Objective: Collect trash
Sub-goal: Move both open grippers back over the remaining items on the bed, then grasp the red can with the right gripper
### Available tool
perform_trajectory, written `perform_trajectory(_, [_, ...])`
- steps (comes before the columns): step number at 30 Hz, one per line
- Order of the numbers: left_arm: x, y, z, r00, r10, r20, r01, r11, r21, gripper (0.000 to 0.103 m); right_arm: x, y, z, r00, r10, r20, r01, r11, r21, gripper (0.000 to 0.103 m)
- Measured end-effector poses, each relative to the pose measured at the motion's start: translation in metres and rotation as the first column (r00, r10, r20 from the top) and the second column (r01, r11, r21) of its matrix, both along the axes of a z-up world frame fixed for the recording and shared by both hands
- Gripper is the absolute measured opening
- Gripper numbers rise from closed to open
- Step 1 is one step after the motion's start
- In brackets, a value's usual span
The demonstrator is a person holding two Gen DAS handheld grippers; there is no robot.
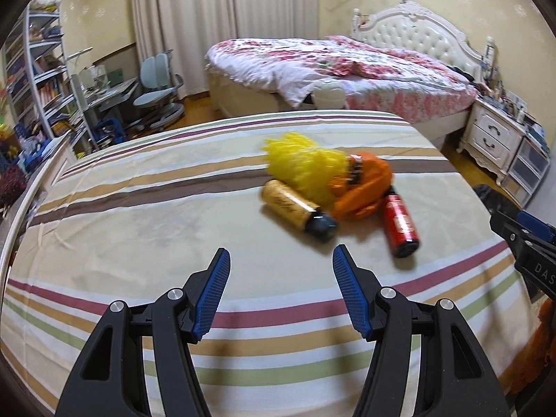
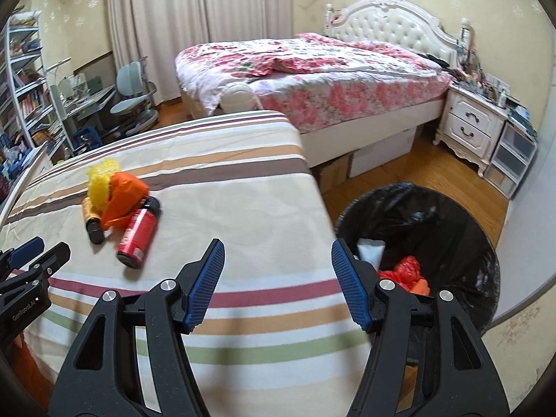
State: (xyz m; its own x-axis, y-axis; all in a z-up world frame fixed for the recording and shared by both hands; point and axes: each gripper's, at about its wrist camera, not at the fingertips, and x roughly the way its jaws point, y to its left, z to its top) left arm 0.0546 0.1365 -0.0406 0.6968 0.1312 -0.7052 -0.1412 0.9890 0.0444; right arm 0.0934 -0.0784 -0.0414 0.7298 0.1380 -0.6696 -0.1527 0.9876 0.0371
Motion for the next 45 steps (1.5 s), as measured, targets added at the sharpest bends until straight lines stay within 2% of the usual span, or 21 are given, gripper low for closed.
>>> perform_trajectory(7, [-0.002,0.036,-0.003,0.997,0.082,-0.006,-0.082,0.997,-0.003,0.060,0.002,0.047,0.005,0.996,0.093,0.006,-0.093,0.996,-0.013,0.062])
perform_trajectory(15, [-0.009,0.058,-0.006,0.991,0.130,-0.011,-0.130,0.991,-0.014,0.060,0.008,0.094,-0.001,0.984,0.174,-0.026,-0.175,0.984,-0.044,0.062])
perform_trajectory(17, [-0.008,0.059,-0.006,0.991,0.131,-0.012,-0.131,0.991,-0.018,0.060,0.011,0.100,-0.005,0.983,0.178,-0.041,-0.180,0.982,-0.055,0.060])
perform_trajectory(19, [-0.007,0.058,-0.006,0.992,0.127,-0.012,-0.127,0.992,-0.023,0.060,0.014,0.105,-0.009,0.982,0.181,-0.062,-0.185,0.981,-0.066,0.054])
perform_trajectory(20, [-0.006,0.057,-0.006,0.992,0.124,-0.012,-0.124,0.992,-0.025,0.060,0.015,0.106,-0.011,0.981,0.180,-0.073,-0.185,0.980,-0.068,0.052])
perform_trajectory(24, [-0.001,0.052,-0.006,0.994,0.109,-0.014,-0.109,0.993,-0.037,0.060,0.019,0.107,-0.017,0.979,0.177,-0.104,-0.185,0.981,-0.065,0.028])
perform_trajectory(25, [0.001,0.050,-0.006,0.994,0.104,-0.015,-0.105,0.994,-0.040,0.060,0.020,0.106,-0.017,0.978,0.177,-0.109,-0.184,0.981,-0.064,0.026])
perform_trajectory(39, [0.032,0.018,0.002,0.998,0.053,-0.020,-0.055,0.995,-0.086,0.064,0.031,0.074,-0.018,0.987,0.124,-0.105,-0.132,0.988,-0.073,0.026])
perform_trajectory(45, [0.050,0.008,-0.004,0.997,0.064,-0.039,-0.066,0.996,-0.062,0.068,0.034,0.066,-0.019,0.986,0.125,-0.109,-0.131,0.990,-0.051,0.026])
